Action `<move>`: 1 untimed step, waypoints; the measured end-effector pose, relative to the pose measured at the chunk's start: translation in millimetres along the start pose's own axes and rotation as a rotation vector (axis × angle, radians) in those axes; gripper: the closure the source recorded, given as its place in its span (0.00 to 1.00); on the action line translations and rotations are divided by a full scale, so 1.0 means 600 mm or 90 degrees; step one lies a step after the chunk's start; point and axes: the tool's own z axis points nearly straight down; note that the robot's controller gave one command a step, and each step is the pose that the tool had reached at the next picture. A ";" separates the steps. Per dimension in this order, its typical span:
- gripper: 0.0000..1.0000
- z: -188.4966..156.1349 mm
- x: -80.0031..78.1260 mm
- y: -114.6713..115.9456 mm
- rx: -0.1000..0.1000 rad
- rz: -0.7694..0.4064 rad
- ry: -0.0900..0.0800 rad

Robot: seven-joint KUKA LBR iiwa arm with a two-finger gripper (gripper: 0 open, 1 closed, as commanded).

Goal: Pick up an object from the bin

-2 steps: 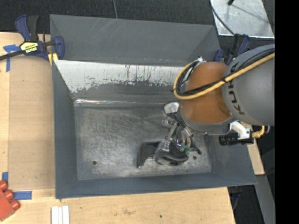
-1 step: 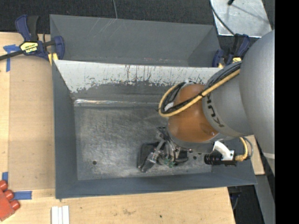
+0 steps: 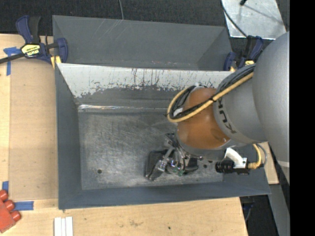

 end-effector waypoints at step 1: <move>1.00 -0.006 -0.009 0.000 -0.003 0.002 -0.009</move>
Offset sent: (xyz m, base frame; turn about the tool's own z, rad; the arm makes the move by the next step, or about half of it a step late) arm 0.0000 0.0000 0.0000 0.0000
